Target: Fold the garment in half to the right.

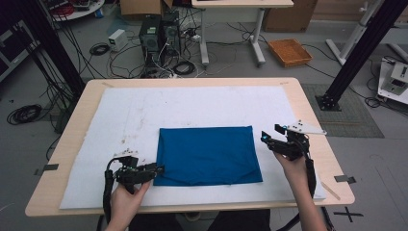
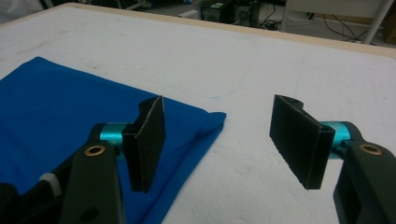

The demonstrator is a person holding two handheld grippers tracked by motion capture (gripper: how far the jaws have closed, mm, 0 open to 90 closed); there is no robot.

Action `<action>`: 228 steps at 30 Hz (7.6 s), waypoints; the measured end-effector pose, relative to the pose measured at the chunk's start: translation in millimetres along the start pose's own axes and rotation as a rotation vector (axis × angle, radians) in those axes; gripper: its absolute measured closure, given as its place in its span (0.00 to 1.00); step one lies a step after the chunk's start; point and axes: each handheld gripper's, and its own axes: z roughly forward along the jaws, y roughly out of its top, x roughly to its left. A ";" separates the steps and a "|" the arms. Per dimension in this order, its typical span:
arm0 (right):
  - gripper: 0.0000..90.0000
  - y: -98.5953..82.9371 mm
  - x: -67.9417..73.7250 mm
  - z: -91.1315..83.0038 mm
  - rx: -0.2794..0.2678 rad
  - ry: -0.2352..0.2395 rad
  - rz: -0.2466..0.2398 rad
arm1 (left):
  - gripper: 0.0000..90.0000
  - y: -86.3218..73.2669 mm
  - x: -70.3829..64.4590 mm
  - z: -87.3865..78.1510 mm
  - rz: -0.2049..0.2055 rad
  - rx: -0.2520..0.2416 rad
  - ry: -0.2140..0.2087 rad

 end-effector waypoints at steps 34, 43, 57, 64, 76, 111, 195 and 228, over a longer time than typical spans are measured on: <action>0.68 78.2 194.3 205.7 0.232 0.327 -0.112 | 0.92 -1.2 -12.4 8.7 0.118 0.010 0.107; 0.77 71.9 238.2 251.6 0.358 0.291 -0.182 | 0.92 -1.5 -10.8 8.5 0.114 0.008 0.093; 0.96 68.6 246.4 274.6 0.400 0.292 -0.243 | 0.92 -2.4 -11.5 8.6 0.116 0.004 0.097; 0.99 77.3 244.8 264.7 0.363 0.297 -0.250 | 0.92 -1.9 -12.0 7.5 0.117 0.012 0.094; 0.99 100.6 211.1 228.3 0.252 0.366 -0.114 | 0.94 9.4 -46.1 1.3 0.238 -0.007 0.070; 0.99 61.9 9.0 113.4 0.229 0.161 0.038 | 0.95 43.1 -195.9 158.0 0.299 0.083 -0.240; 0.99 5.6 -11.1 94.1 0.187 -0.138 0.219 | 0.52 42.1 -16.0 -5.5 0.291 -0.206 0.060; 0.32 9.7 -26.6 -3.9 0.028 0.021 0.103 | 0.42 80.4 34.2 -47.9 0.406 -0.310 0.141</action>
